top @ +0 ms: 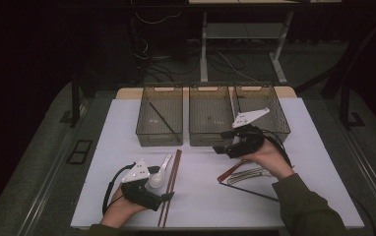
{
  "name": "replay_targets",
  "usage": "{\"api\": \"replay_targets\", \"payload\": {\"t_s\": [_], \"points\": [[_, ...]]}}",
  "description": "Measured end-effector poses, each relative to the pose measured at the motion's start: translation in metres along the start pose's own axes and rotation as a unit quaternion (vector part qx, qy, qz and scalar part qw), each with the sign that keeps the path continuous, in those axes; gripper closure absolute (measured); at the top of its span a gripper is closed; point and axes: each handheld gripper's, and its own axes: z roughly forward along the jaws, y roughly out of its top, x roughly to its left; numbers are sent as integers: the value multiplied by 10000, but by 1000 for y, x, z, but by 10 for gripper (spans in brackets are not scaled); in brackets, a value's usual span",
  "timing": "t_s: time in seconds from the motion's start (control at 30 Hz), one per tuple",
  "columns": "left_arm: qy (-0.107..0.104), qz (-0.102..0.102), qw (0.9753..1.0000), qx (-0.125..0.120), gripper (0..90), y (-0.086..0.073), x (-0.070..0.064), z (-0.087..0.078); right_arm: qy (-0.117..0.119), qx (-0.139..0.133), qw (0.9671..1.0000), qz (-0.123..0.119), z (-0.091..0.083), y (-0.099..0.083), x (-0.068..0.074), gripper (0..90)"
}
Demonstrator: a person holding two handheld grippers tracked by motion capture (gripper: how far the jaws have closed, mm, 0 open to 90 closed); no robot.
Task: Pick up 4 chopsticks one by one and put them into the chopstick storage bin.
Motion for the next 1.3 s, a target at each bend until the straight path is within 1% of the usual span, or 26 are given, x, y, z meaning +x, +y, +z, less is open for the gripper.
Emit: {"api": "replay_targets", "payload": {"t_s": [0.1,0.23,0.33,0.4,0.43,0.47,0.53,0.67,0.7,0.8,1.0,1.13,1.3], "points": [[23,1,10000,-13,0,0,1,1,-4,-61,10000,31,-9,-13,0,369],[26,40,10000,-3,0,1,3,2,46,-129,9998,144,-21,-28,-2,361],[45,63,10000,-11,0,1,4,1,48,-197,9997,138,-32,-37,-1,359],[56,40,10000,-47,0,1,3,1,45,-167,9998,102,-38,-43,1,359],[64,79,9999,-13,0,1,2,0,36,-177,9998,102,-41,-47,2,359],[70,67,10000,-14,0,0,1,0,37,-195,9998,98,-44,-50,2,359],[65,71,10000,-26,0,0,1,-1,66,-253,9995,154,-49,-57,3,360],[78,45,9999,-73,0,0,2,-2,103,-231,9996,88,-58,-69,8,367],[79,44,9999,-71,0,0,2,-3,111,-189,9997,82,-60,-71,9,367],[70,34,9999,-77,0,0,2,-3,138,-162,9998,43,-65,-77,12,376],[89,34,9999,-37,0,0,2,-3,174,-115,9998,78,-73,-89,13,386],[96,21,9999,-61,0,0,2,-3,122,-89,9999,63,-77,-97,15,397],[108,31,9999,-11,0,-1,2,-3,104,-37,9999,42,-83,-108,18,417]]}}
